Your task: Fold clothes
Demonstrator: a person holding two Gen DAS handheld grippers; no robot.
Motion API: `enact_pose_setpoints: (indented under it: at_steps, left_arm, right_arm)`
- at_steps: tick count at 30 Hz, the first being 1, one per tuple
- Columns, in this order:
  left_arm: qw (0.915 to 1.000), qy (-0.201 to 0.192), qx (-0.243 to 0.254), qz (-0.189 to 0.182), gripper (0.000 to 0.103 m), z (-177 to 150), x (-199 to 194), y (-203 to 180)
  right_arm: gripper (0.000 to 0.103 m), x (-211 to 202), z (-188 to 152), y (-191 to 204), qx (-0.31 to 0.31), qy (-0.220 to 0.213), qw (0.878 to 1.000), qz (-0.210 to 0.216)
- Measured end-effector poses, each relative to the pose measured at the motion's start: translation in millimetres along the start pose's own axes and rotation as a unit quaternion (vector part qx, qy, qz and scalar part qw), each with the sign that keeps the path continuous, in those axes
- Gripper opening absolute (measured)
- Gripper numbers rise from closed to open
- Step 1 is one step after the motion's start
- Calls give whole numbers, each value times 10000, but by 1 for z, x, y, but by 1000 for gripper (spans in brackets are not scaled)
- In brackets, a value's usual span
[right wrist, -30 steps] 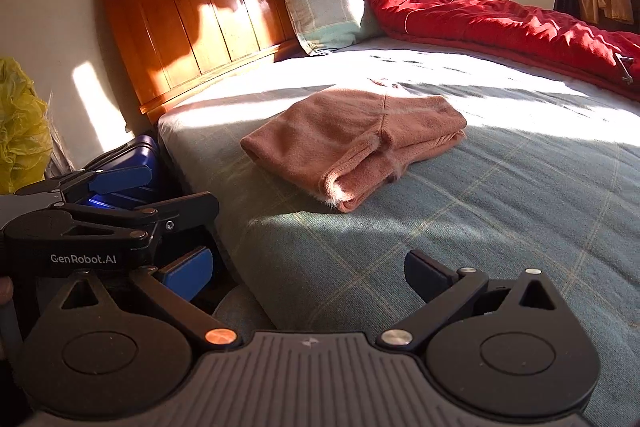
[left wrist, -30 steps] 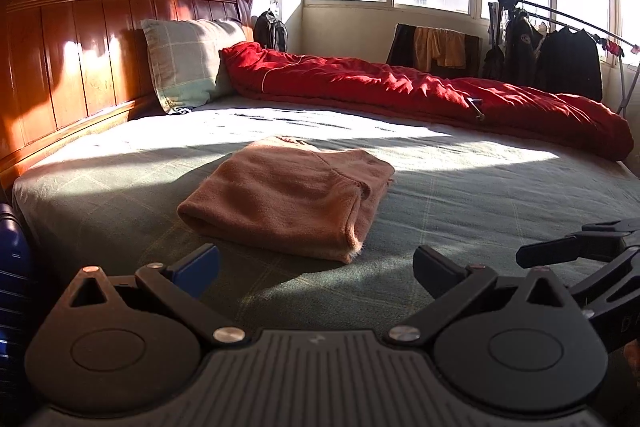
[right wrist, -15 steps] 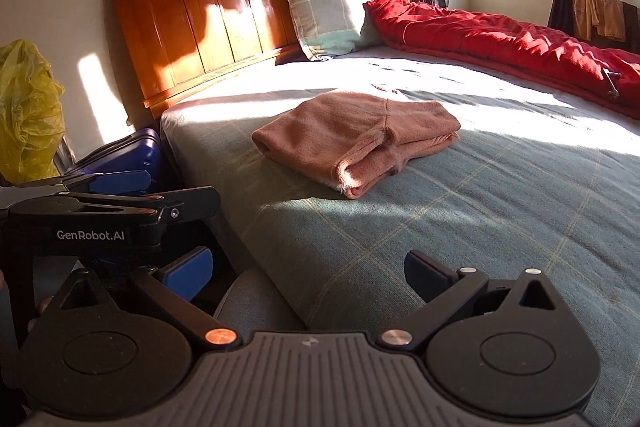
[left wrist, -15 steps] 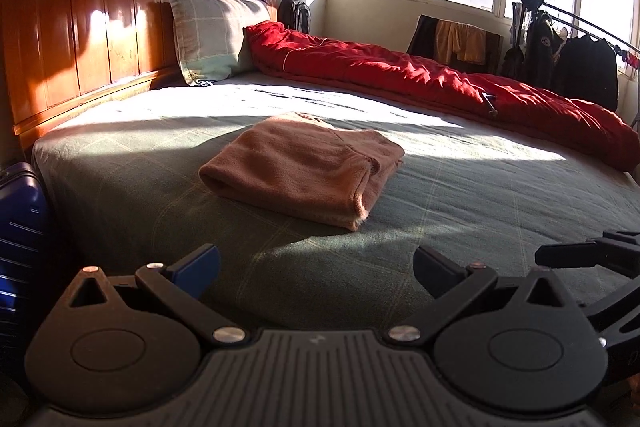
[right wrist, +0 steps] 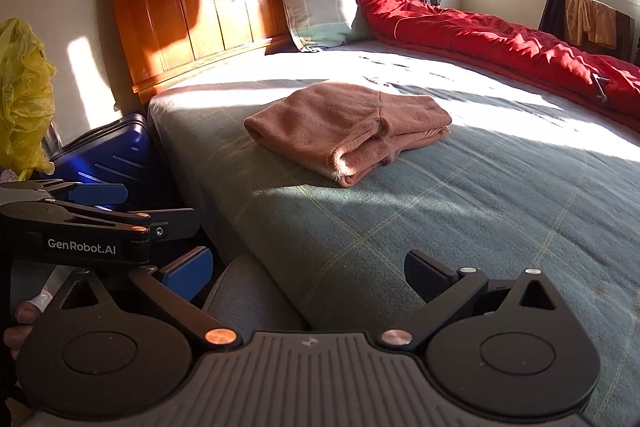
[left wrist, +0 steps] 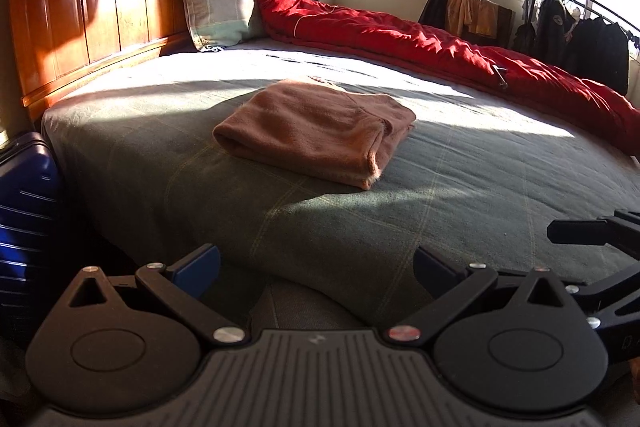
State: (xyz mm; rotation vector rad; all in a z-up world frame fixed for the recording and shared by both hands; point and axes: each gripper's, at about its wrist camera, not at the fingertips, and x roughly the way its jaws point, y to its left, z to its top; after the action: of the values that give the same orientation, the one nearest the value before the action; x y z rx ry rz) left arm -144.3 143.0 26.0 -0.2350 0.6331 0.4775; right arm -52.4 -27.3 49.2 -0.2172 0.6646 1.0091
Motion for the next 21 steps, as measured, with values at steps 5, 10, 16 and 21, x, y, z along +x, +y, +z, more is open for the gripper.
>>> enact_pose_setpoints:
  at_steps: [5,10,16,21]
  left_arm:
    - [9999,124,-12,75,103,0,3,0]
    - [9999,124,-69,71,103,0,3,2]
    - [9997,196,-132,-32,103,-1,7,2]
    - [9998,187,-79,22,103,-2,7,0]
  right_arm:
    - [103,0,-1,3,-37,19,10000,-45]
    - [103,0,-2,1,-1,24,10000,-78]
    - [103,1,-2,0,-3,38,10000,-73]
    - [103,3,-2,-1,15,51,10000,-73]
